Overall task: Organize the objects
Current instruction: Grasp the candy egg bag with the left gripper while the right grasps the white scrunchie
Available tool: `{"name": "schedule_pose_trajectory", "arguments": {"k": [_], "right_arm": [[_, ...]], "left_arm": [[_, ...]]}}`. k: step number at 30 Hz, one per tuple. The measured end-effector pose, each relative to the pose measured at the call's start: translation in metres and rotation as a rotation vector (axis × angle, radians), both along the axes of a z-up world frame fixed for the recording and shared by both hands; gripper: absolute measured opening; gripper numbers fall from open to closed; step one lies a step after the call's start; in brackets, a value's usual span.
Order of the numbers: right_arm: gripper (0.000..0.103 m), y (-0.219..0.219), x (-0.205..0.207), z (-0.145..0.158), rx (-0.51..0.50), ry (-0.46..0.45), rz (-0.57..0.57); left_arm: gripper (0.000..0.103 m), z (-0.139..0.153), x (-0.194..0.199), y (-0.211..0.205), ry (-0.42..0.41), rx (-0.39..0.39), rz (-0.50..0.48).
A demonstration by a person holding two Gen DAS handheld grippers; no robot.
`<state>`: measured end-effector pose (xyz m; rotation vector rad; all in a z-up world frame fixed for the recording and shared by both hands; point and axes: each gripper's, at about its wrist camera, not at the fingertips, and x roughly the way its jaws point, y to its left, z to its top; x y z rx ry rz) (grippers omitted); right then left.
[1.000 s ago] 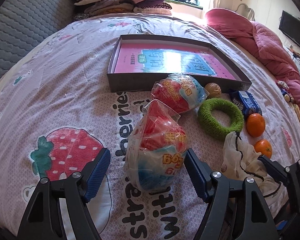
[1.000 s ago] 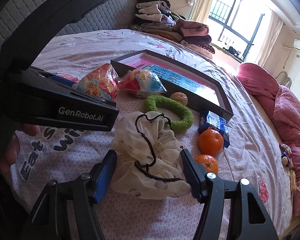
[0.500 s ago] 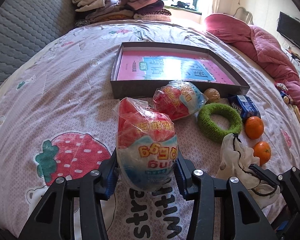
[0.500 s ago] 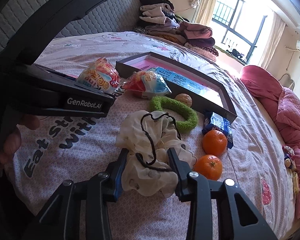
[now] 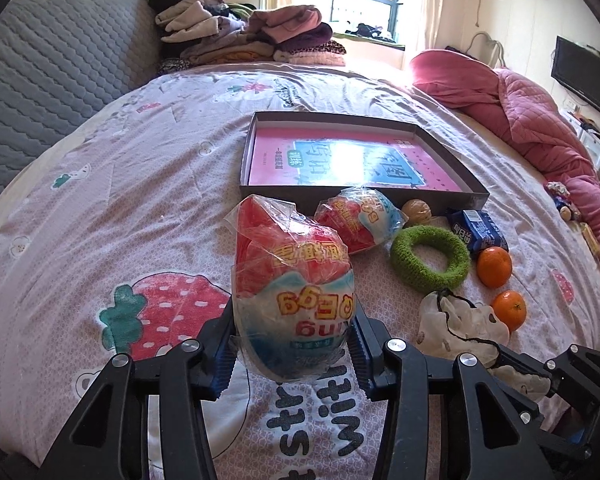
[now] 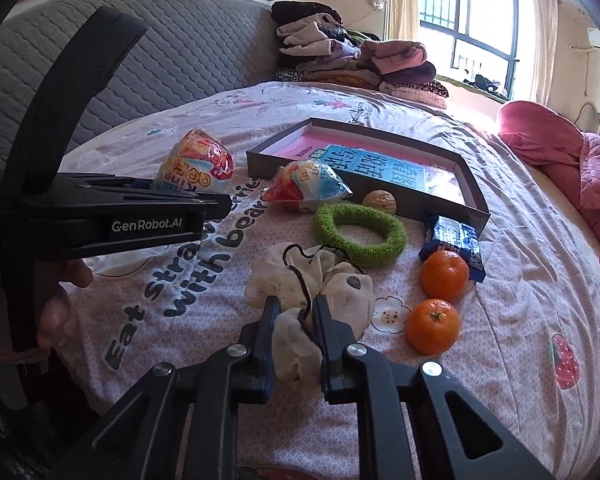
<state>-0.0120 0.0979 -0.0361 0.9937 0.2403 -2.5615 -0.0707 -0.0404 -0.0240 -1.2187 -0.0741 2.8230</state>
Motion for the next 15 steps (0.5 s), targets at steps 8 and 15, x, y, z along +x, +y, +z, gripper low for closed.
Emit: {"name": "schedule_pose_trajectory", "arguments": {"k": [8,15], "right_arm": [[0.011,0.012,0.004,0.011,-0.099,-0.015,0.005],[0.009,0.017,0.007,0.025,-0.137,0.018,0.010]], "left_arm": [[0.049,0.005,0.013,0.000,0.025,-0.019,0.004],[0.049,0.012,0.019,0.003,0.048,-0.022,0.005]]}}
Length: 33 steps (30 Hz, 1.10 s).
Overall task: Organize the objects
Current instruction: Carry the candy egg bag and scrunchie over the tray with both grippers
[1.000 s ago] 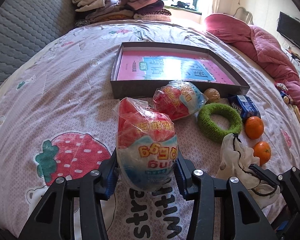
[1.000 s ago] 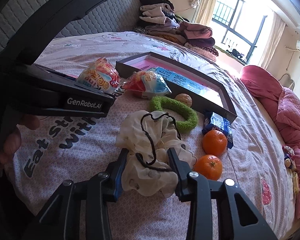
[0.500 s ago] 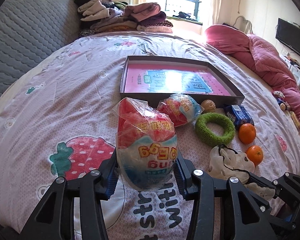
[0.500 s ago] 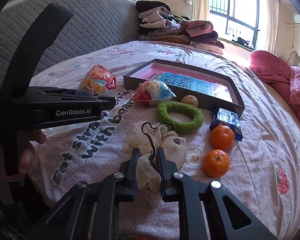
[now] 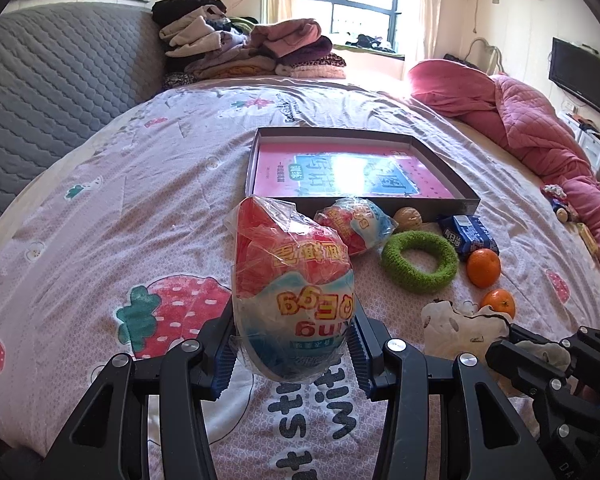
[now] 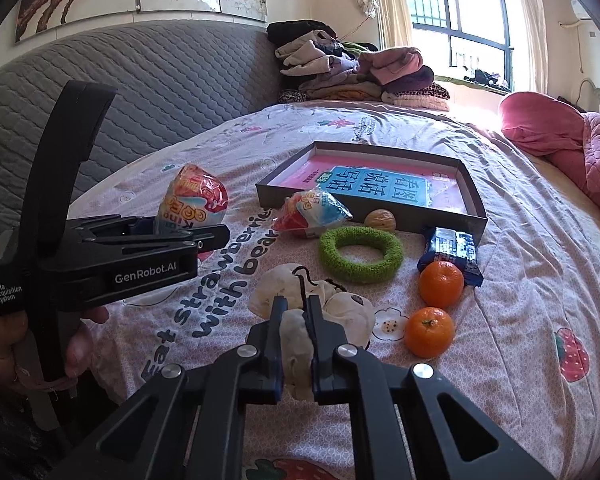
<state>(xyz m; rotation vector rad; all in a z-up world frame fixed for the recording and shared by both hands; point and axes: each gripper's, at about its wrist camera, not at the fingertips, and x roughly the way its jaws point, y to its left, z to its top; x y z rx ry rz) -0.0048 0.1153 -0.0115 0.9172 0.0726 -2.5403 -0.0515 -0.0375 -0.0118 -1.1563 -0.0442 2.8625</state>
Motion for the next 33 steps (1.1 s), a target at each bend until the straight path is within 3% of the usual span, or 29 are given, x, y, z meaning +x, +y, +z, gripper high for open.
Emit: {"name": "schedule_pose_trajectory", "arguments": {"k": [14,33], "right_arm": [[0.009,0.018,-0.019,0.060,-0.066,0.114,-0.018],[0.009,0.032,-0.097,0.105,-0.040,0.202,-0.104]], "left_arm": [[0.049,0.034,-0.003,0.008,0.067,-0.011,0.007],[0.049,0.081,-0.076,0.032,0.118,-0.035,0.041]]}}
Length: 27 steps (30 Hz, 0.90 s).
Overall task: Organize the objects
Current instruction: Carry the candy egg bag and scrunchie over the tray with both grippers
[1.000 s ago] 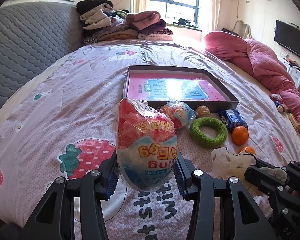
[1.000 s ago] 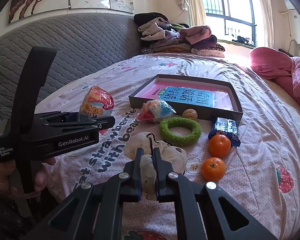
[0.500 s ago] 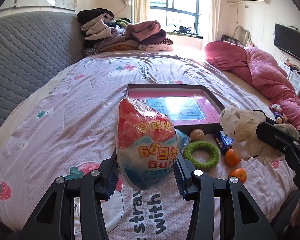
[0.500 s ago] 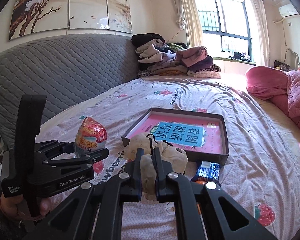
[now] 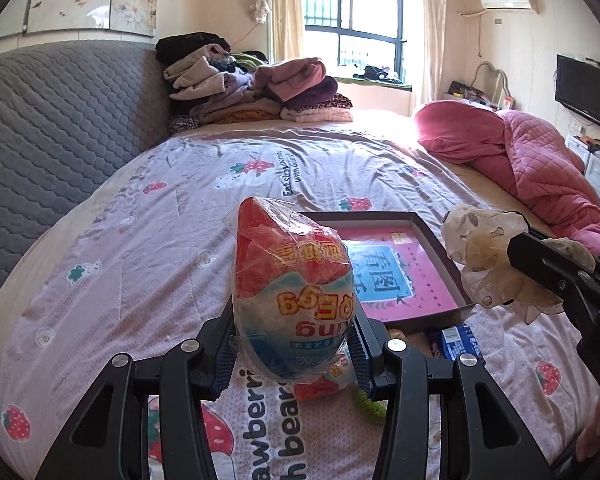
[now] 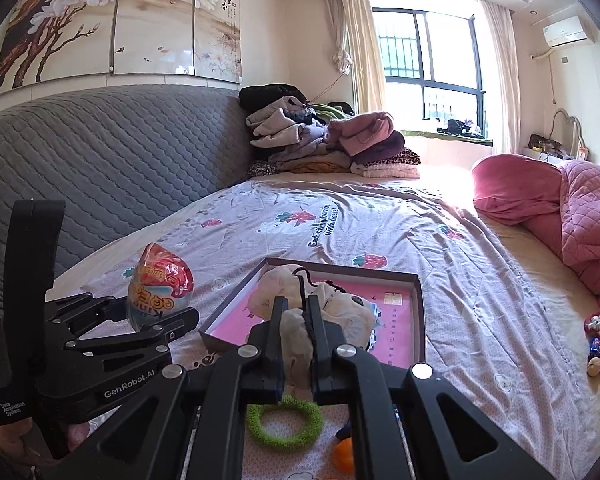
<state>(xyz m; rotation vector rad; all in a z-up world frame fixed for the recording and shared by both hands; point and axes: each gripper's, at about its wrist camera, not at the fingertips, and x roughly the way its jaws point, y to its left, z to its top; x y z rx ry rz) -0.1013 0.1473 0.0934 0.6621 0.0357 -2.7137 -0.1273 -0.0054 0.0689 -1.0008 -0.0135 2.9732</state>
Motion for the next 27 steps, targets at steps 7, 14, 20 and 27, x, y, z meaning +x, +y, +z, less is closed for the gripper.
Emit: {"name": "schedule_pose_trajectory", "arguments": {"k": [7,14,20,27], "right_arm": [[0.009,0.010,-0.027,0.003,-0.001,0.005,-0.017],[0.009,0.023,-0.056,-0.005,0.003,0.005,-0.041],[0.009,0.027,-0.084,-0.020,0.022,-0.026,-0.051],[0.009,0.034,-0.121,-0.057,0.068,-0.100,-0.074]], "left_arm": [[0.049,0.003,-0.033,0.009,0.003,-0.010,0.010],[0.049,-0.003,-0.063,0.023,-0.007,-0.037,0.001],[0.049,-0.017,-0.089,0.027,-0.035,-0.042,0.008],[0.049,-0.043,-0.128,0.015,-0.081,-0.001,-0.026]]}}
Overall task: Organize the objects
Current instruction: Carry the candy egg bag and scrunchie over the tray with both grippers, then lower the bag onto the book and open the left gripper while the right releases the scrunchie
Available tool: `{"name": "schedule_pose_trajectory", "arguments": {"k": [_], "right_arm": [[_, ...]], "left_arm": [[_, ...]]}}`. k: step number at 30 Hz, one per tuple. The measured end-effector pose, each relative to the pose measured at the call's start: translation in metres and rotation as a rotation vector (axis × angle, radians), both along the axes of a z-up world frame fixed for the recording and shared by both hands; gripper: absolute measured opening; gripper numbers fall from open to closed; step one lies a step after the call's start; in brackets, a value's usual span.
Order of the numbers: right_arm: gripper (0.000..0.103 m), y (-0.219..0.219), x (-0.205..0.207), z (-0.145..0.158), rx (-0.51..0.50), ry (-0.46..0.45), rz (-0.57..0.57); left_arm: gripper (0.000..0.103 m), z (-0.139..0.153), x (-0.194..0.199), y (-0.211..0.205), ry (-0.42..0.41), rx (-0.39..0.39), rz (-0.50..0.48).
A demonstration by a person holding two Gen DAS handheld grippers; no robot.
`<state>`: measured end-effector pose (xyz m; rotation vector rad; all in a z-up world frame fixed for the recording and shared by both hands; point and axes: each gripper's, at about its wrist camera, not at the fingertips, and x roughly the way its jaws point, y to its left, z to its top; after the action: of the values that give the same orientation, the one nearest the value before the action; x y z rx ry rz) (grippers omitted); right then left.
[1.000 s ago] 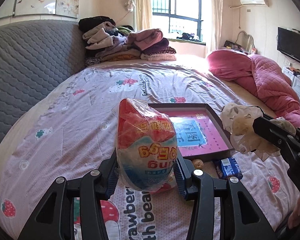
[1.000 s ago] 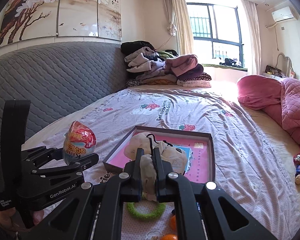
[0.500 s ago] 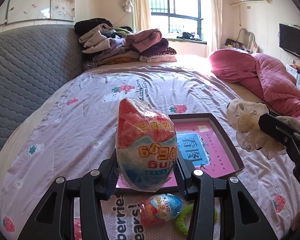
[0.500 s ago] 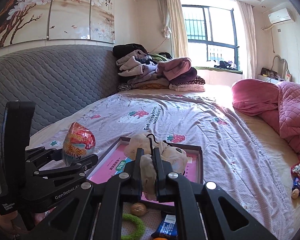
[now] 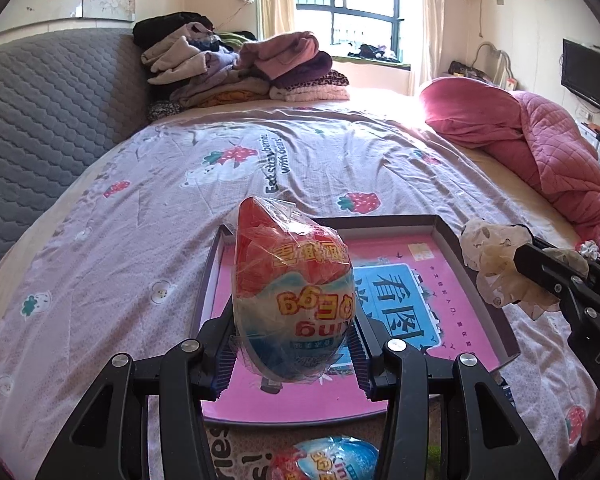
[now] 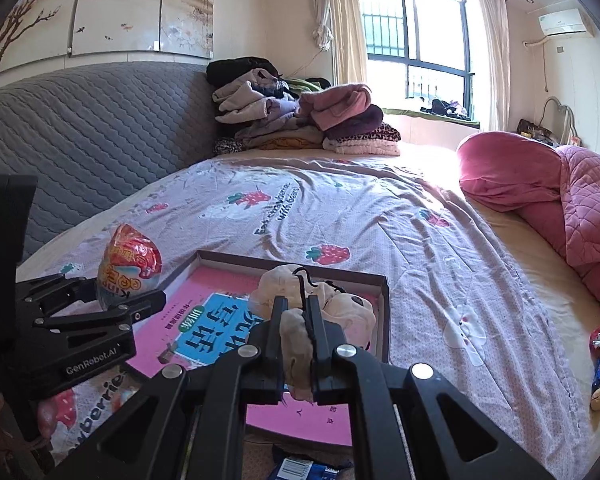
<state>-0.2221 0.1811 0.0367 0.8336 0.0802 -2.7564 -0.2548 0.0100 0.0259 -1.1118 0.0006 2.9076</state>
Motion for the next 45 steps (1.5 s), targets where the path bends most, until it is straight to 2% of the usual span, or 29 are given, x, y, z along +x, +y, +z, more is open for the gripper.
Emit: {"name": "schedule_pose_trajectory", "arguments": {"k": [12,20,25,30,33,38,40,45], "right_arm": [[0.009,0.000,-0.037,-0.054,0.088,-0.125,-0.035],[0.013,0.000,-0.042,-0.065,0.094,-0.184,-0.032],[0.016,0.002,-0.044,-0.064,0.075,-0.203,-0.041],[0.017,0.003,-0.045,-0.064,0.071,-0.219,-0.051],[0.019,0.002,-0.045,-0.063,0.069,-0.223,-0.049],[0.024,0.001,-0.043,-0.059,0.065,-0.218,-0.046],[0.025,0.000,-0.043,-0.058,0.067,-0.217,-0.043],[0.025,0.002,-0.042,-0.054,0.062,-0.212,-0.045]], "left_arm": [[0.050,-0.055,-0.054,-0.019,-0.164,0.037,-0.005],[0.050,-0.077,-0.067,-0.022,-0.255,-0.006,0.015],[0.051,-0.085,-0.071,-0.031,-0.315,0.070,0.021],[0.052,-0.084,-0.070,-0.030,-0.325,0.055,0.018],[0.058,-0.084,-0.069,-0.030,-0.334,0.064,0.008],[0.061,-0.079,-0.065,-0.026,-0.324,0.056,-0.015],[0.071,-0.079,-0.065,-0.025,-0.337,0.069,-0.028],[0.072,-0.077,-0.060,-0.028,-0.360,0.123,-0.023]]}}
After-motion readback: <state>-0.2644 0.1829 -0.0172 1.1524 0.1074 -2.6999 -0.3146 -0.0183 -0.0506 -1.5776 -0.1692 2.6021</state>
